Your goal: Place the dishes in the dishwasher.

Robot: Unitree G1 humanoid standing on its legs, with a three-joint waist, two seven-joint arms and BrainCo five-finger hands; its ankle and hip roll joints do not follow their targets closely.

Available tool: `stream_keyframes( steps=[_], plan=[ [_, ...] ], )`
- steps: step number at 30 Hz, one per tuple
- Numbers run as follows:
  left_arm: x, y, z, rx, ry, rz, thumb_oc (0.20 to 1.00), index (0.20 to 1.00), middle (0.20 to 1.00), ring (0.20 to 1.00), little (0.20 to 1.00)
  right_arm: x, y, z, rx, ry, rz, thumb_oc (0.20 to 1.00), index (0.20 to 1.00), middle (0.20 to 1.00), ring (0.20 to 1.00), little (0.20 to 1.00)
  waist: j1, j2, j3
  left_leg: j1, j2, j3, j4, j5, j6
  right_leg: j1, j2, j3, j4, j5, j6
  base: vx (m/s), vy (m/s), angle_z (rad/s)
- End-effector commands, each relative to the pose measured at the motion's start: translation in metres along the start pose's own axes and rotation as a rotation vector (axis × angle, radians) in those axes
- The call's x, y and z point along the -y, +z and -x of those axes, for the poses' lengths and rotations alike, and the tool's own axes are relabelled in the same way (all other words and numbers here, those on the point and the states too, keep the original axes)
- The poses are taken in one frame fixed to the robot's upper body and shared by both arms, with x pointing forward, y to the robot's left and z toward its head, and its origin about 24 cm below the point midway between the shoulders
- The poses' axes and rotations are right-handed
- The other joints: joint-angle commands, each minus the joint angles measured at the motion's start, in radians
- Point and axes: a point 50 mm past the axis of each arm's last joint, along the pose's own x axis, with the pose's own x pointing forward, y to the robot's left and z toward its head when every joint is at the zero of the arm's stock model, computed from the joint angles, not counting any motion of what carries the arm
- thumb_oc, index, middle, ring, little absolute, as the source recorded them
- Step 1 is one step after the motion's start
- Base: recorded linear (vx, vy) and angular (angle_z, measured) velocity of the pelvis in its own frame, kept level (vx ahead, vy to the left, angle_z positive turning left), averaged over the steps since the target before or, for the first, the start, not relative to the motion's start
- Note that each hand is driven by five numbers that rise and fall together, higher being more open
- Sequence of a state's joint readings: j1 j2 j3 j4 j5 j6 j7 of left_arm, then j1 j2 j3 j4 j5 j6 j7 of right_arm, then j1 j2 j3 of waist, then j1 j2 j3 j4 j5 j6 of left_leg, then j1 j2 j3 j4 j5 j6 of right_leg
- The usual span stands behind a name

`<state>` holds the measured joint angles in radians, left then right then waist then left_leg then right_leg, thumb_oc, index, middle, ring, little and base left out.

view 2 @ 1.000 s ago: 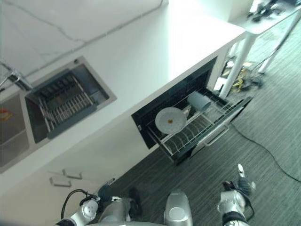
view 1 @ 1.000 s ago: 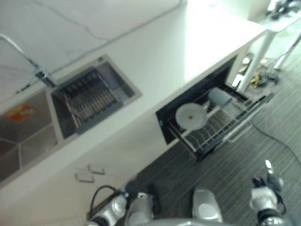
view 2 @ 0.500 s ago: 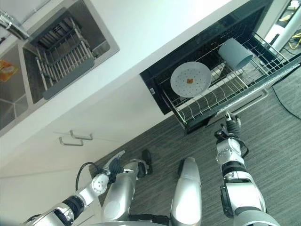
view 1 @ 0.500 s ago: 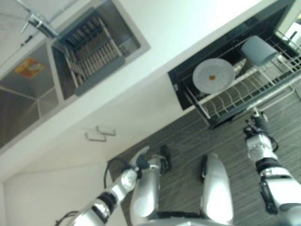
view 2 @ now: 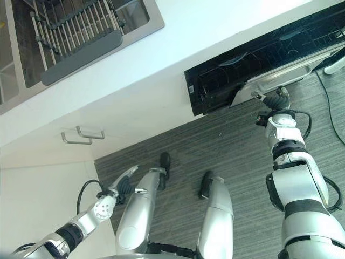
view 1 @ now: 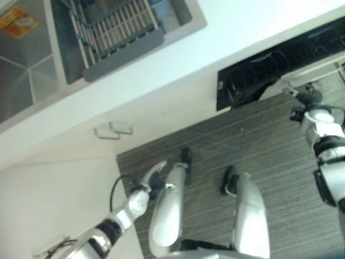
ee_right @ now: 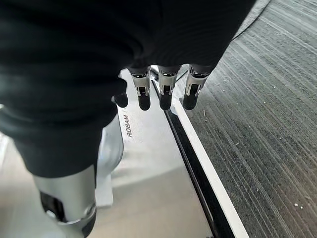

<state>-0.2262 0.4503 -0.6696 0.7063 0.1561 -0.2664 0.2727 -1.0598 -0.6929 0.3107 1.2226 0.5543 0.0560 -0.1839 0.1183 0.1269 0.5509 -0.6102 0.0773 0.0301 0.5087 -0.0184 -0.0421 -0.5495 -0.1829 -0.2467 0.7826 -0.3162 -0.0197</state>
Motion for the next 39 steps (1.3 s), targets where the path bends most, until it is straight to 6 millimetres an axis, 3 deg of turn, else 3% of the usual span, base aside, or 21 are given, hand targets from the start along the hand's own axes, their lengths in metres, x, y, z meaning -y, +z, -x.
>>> stream_keyframes(
  steps=[1,7,11,19,23,28,29,32,34,36,38,39],
  plan=[
    [-0.012,-0.007,0.013,0.040,0.010,-0.062,1.000,1.000,1.000,1.000,1.000,-0.030,0.124,0.017,0.459,0.160,0.026,1.000,1.000,1.000,1.000,1.000,0.055,-0.054,-0.031,0.054,-0.007,-0.020,-0.067,-0.050,0.045,-0.007,0.029,0.024,-0.105,0.094,0.037,0.07,0.013,0.16],
    [-0.039,-0.012,0.019,0.050,0.056,-0.116,1.000,1.000,1.000,1.000,1.000,-0.029,0.164,0.028,0.566,0.148,0.017,1.000,1.000,1.000,1.000,1.000,0.099,-0.113,-0.031,0.001,-0.020,-0.041,-0.026,-0.074,0.061,-0.001,0.031,0.002,-0.228,0.200,0.078,0.10,-0.008,0.16],
    [-0.055,-0.018,0.024,0.023,0.096,-0.106,1.000,1.000,1.000,1.000,1.000,-0.031,0.181,0.034,0.622,0.161,0.015,1.000,1.000,1.000,1.000,1.000,0.129,-0.133,-0.031,-0.025,-0.030,-0.063,0.000,-0.082,0.066,0.008,0.035,-0.011,-0.240,0.212,0.086,0.06,-0.054,0.10],
    [-0.054,-0.024,0.029,0.013,0.027,-0.150,1.000,1.000,1.000,1.000,1.000,-0.036,0.188,0.038,0.633,0.158,-0.031,1.000,1.000,1.000,1.000,1.000,0.165,-0.167,-0.031,-0.010,-0.040,-0.076,0.029,-0.104,0.064,0.087,0.044,-0.032,-0.295,0.228,0.094,0.07,-0.070,0.11],
    [-0.055,-0.025,0.028,-0.007,0.045,-0.112,1.000,1.000,1.000,1.000,1.000,-0.038,0.173,0.031,0.557,0.176,-0.086,1.000,1.000,1.000,1.000,1.000,0.167,-0.174,-0.031,-0.001,-0.036,-0.073,0.011,-0.101,0.064,0.107,0.050,-0.037,-0.324,0.235,0.098,-0.03,-0.059,0.00],
    [-0.044,-0.026,0.020,-0.071,0.029,0.086,1.000,1.000,1.000,1.000,1.000,-0.061,0.115,0.023,0.463,0.298,-0.187,1.000,1.000,1.000,1.000,1.000,0.139,-0.161,-0.031,0.076,-0.030,-0.040,-0.064,-0.085,0.057,0.157,0.053,-0.029,-0.386,0.238,0.103,-0.13,-0.028,0.01],
    [-0.036,-0.026,0.017,-0.109,-0.026,0.250,1.000,1.000,1.000,1.000,1.000,-0.069,0.097,0.024,0.445,0.319,-0.176,1.000,1.000,1.000,1.000,1.000,0.126,-0.159,-0.031,0.106,-0.028,-0.028,-0.084,-0.080,0.055,0.179,0.054,-0.025,-0.403,0.237,0.102,-0.13,-0.041,-0.12],
    [-0.010,-0.027,0.016,-0.145,-0.137,0.473,1.000,1.000,1.000,1.000,1.000,-0.085,0.043,0.031,0.378,0.384,-0.165,1.000,1.000,1.000,1.000,1.000,0.082,-0.140,-0.031,0.201,-0.022,0.006,-0.152,-0.059,0.044,0.249,0.043,-0.019,-0.454,0.241,0.104,-0.15,-0.022,-0.17],
    [0.005,-0.026,0.018,-0.162,-0.194,0.705,1.000,1.000,1.000,1.000,1.000,-0.078,-0.005,0.039,0.316,0.367,-0.128,1.000,1.000,1.000,1.000,1.000,0.037,-0.124,-0.031,0.275,-0.014,0.042,-0.216,-0.017,0.038,0.311,0.031,-0.026,-0.510,0.264,0.097,-0.23,-0.041,-0.24],
    [0.013,-0.030,0.022,-0.190,-0.211,0.788,1.000,1.000,1.000,1.000,1.000,-0.071,-0.038,0.046,0.245,0.355,-0.136,1.000,1.000,1.000,1.000,1.000,0.012,-0.117,-0.054,0.311,-0.010,0.056,-0.250,-0.011,0.031,0.337,0.025,-0.027,-0.536,0.266,0.102,-0.13,-0.072,-0.20],
    [0.027,-0.037,0.030,-0.229,-0.230,0.872,1.000,1.000,1.000,1.000,1.000,-0.060,-0.092,0.063,0.135,0.334,-0.150,1.000,1.000,1.000,1.000,1.000,-0.025,-0.104,-0.093,0.370,-0.002,0.075,-0.299,-0.004,0.018,0.383,0.019,-0.026,-0.578,0.266,0.105,-0.06,-0.074,-0.12],
    [0.030,-0.039,0.032,-0.242,-0.233,0.884,1.000,1.000,1.000,1.000,1.000,-0.057,-0.105,0.068,0.104,0.328,-0.152,1.000,1.000,1.000,1.000,1.000,-0.036,-0.102,-0.103,0.386,0.001,0.081,-0.310,-0.002,0.014,0.398,0.018,-0.027,-0.590,0.267,0.105,-0.06,-0.116,-0.24]
  ],
)
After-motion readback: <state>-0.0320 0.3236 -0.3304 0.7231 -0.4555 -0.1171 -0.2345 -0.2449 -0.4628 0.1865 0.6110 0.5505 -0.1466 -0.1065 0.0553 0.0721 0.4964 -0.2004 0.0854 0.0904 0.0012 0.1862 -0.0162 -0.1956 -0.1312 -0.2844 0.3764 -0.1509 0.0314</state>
